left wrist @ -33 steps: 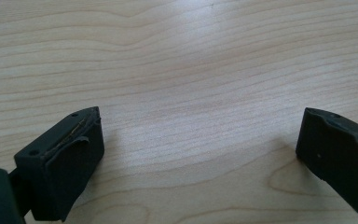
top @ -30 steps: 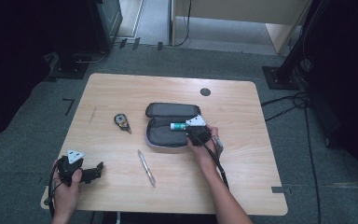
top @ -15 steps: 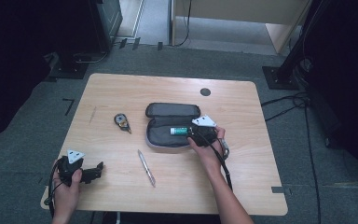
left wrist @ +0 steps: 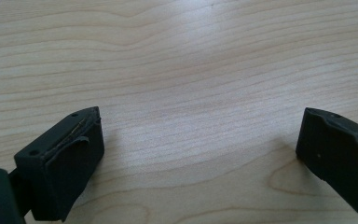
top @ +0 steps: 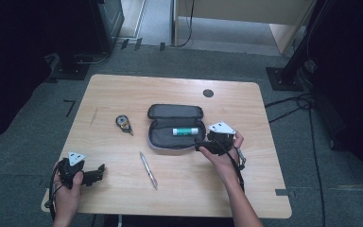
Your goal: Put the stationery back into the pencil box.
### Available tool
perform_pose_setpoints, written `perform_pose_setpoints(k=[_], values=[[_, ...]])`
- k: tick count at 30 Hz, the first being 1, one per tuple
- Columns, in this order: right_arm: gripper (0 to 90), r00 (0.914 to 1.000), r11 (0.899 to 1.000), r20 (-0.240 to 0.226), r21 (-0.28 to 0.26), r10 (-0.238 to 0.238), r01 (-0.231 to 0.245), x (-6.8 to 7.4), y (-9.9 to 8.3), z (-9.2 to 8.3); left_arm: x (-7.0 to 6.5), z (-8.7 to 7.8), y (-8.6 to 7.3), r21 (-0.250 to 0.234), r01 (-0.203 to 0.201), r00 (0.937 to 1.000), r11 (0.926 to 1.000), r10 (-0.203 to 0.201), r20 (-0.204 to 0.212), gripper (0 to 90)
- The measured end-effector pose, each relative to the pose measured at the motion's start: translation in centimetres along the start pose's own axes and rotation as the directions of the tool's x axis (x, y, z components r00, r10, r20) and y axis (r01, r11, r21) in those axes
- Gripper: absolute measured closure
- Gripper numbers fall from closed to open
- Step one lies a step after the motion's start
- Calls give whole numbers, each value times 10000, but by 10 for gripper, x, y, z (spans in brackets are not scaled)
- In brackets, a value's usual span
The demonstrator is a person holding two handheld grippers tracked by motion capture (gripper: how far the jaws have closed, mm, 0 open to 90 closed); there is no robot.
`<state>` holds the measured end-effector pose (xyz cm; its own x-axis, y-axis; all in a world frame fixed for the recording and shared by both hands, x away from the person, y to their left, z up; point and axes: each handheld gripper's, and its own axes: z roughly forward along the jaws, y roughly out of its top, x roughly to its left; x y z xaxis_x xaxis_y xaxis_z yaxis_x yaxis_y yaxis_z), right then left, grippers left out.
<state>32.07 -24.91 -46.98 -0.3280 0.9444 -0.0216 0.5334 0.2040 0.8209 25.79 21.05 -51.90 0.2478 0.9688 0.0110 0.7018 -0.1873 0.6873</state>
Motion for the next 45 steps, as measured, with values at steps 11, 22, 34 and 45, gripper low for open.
perform_pose_setpoints(k=[11,22,34,45], values=[[0,9973,9988,607,243,410,-426,-30,-22,-15,0,0,0,-4,2,10000,10000,-2,-1,11],[0,9935,9958,861,455,748,-790,-52,-42,-25,0,0,0,-14,50,10000,10000,-50,-14,11],[0,9882,9913,1118,678,1049,-1129,-70,-62,-32,-1,0,0,-2,53,10000,10000,-53,-15,10],[0,9844,9875,1257,827,1233,-1342,-80,-75,-40,-1,0,0,-9,59,10000,10000,-60,-19,10]])
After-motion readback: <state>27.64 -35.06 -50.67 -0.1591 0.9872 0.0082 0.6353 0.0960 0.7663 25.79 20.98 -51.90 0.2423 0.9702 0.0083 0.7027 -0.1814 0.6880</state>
